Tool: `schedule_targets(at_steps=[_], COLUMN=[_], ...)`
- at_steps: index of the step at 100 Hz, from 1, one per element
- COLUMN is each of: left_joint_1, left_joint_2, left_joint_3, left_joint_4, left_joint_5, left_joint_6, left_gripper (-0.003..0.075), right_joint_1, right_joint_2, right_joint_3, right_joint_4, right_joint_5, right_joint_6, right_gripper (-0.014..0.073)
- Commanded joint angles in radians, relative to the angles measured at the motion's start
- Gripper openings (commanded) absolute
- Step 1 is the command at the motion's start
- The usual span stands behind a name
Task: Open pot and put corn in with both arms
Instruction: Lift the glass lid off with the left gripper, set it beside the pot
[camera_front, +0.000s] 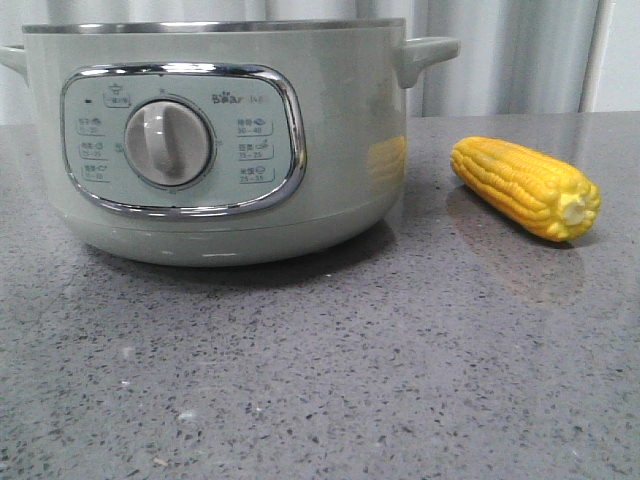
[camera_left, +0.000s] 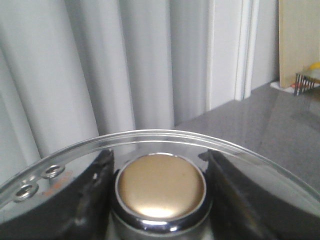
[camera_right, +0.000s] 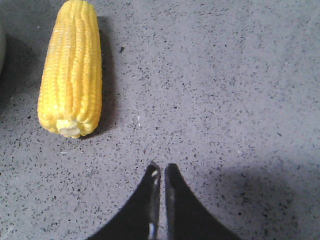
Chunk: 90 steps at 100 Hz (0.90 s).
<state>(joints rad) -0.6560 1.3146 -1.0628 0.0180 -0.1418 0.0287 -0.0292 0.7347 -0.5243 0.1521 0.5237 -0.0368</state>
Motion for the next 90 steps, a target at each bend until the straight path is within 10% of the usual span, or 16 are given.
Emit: schedule_targets(at_steps=[1,49,90], left_joint_1=[-0.006,0.312,0.628], left_joint_2=[-0.088,-0.491,-0.833], left_joint_3=[-0.059,0.091,0.458], left_joint_4=[0.011,0.013,-0.050], left_joint_5=[-0.155,0.062,0.195], left_joint_6=[0.002,0.044,0.044], left_gripper=[-0.0020,-0.0020,-0.0020], right_joint_1=[0.001,0.001,0.040], right_joint_2=[0.001,0.001,0.001], right_joint_3=[-0.036,-0.038,-0.038], right_joint_4=[-0.001,-0.001,0.007], right_joint_5=[-0.047,-0.023,-0.019], right_joint_6=[-0.008,-0.025,-0.043], right_gripper=[-0.0066,-0.0050,0.0139])
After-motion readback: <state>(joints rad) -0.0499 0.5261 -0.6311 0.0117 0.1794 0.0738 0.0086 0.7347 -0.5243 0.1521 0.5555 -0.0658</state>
